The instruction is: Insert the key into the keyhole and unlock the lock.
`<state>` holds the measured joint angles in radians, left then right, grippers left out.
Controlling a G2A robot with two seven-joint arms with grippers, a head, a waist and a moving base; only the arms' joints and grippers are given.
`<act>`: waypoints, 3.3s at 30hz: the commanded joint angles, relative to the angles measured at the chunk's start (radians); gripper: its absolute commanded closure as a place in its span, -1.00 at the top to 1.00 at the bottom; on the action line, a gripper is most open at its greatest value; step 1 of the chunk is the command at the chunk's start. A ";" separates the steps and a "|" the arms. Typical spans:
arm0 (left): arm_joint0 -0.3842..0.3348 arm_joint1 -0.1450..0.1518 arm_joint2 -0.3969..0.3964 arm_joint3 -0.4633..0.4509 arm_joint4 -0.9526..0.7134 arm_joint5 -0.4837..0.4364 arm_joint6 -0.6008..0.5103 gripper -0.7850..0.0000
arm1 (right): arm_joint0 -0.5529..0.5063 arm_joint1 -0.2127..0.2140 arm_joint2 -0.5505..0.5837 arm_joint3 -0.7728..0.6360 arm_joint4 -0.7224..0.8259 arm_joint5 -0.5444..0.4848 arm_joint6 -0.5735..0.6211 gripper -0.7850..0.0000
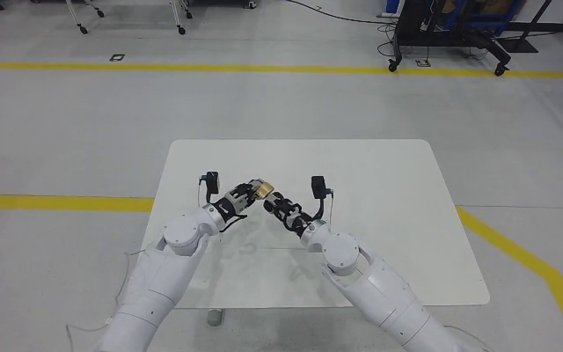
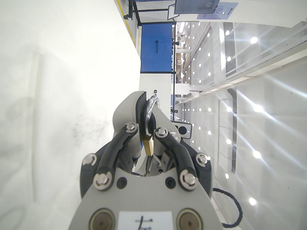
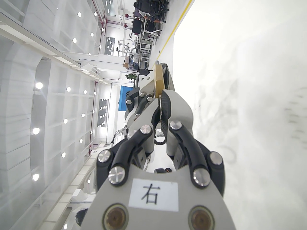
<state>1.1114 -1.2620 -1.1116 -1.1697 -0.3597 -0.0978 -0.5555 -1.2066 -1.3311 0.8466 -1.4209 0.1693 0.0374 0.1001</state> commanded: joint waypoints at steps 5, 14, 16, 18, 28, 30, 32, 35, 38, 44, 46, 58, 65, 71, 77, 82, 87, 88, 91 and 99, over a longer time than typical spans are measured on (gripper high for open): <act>-0.005 -0.002 -0.008 0.014 -0.020 0.008 -0.003 -1.00 | -0.019 -0.001 0.019 -0.021 -0.008 0.000 0.006 0.76; -0.012 -0.011 -0.026 0.046 -0.117 0.065 0.011 -1.00 | -0.050 0.001 0.059 -0.065 -0.008 -0.031 0.022 0.47; -0.014 -0.017 -0.036 0.068 -0.228 0.151 -0.033 -1.00 | -0.063 0.005 0.077 -0.097 -0.014 -0.080 0.030 -0.05; -0.028 -0.019 -0.048 0.095 -0.299 0.217 -0.062 -1.00 | -0.085 0.009 0.102 -0.134 -0.021 -0.141 0.026 -0.62; -0.093 -0.028 -0.057 0.212 -0.528 0.427 -0.371 -1.00 | -0.092 0.011 0.101 -0.163 -0.054 -0.301 0.146 -1.00; -0.109 -0.028 -0.065 0.247 -0.556 0.446 -0.421 -1.00 | -0.076 0.007 0.090 -0.139 -0.086 -0.326 0.143 -1.00; -0.120 -0.028 -0.066 0.270 -0.567 0.447 -0.441 -1.00 | -0.070 0.003 0.078 -0.125 -0.087 -0.341 0.141 -1.00; -0.132 -0.029 -0.057 0.287 -0.552 0.438 -0.457 -1.00 | -0.057 -0.003 0.067 -0.100 -0.110 -0.331 0.131 -1.00; -0.139 -0.030 -0.048 0.298 -0.543 0.430 -0.465 -1.00 | -0.044 -0.008 0.058 -0.075 -0.123 -0.314 0.122 -1.00; -0.146 -0.033 -0.042 0.312 -0.547 0.418 -0.472 -1.00 | -0.023 -0.019 0.043 -0.022 -0.160 -0.279 0.096 -1.00; -0.147 -0.033 -0.043 0.314 -0.543 0.406 -0.464 -1.00 | -0.024 -0.020 0.046 -0.025 -0.155 -0.289 0.092 -1.00; -0.103 -0.030 -0.079 0.240 -0.520 0.161 -0.421 -1.00 | -0.110 0.000 0.153 -0.073 0.261 -0.202 0.400 0.65; -0.071 -0.026 -0.082 0.180 -0.472 0.052 -0.457 -1.00 | -0.088 -0.008 0.153 -0.020 0.445 -0.167 0.533 0.18; -0.067 -0.024 -0.083 0.167 -0.457 0.036 -0.489 -1.00 | -0.063 -0.016 0.146 0.017 0.531 -0.143 0.577 -0.11; -0.062 -0.022 -0.082 0.156 -0.440 0.023 -0.501 -1.00 | -0.044 -0.024 0.138 0.048 0.587 -0.130 0.601 -0.29; -0.064 -0.021 -0.078 0.153 -0.423 0.028 -0.506 -1.00 | -0.036 -0.028 0.136 0.066 0.600 -0.124 0.606 -0.30; -0.064 -0.021 -0.076 0.153 -0.420 0.026 -0.508 -1.00 | -0.036 -0.029 0.140 0.070 0.598 -0.125 0.604 -0.56; -0.064 -0.021 -0.076 0.153 -0.420 0.026 -0.509 -1.00 | -0.036 -0.029 0.141 0.072 0.598 -0.124 0.603 -0.58; -0.064 -0.021 -0.074 0.151 -0.417 0.023 -0.517 -1.00 | -0.037 -0.029 0.145 0.073 0.595 -0.125 0.598 -0.69; -0.064 -0.020 -0.073 0.151 -0.411 0.017 -0.528 -1.00 | -0.039 -0.030 0.149 0.075 0.584 -0.127 0.582 -1.00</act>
<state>1.0469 -1.2824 -1.1842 -1.0188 -0.7706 -0.0794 -1.0826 -1.2452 -1.3613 0.9954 -1.3458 0.7539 -0.0884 0.6835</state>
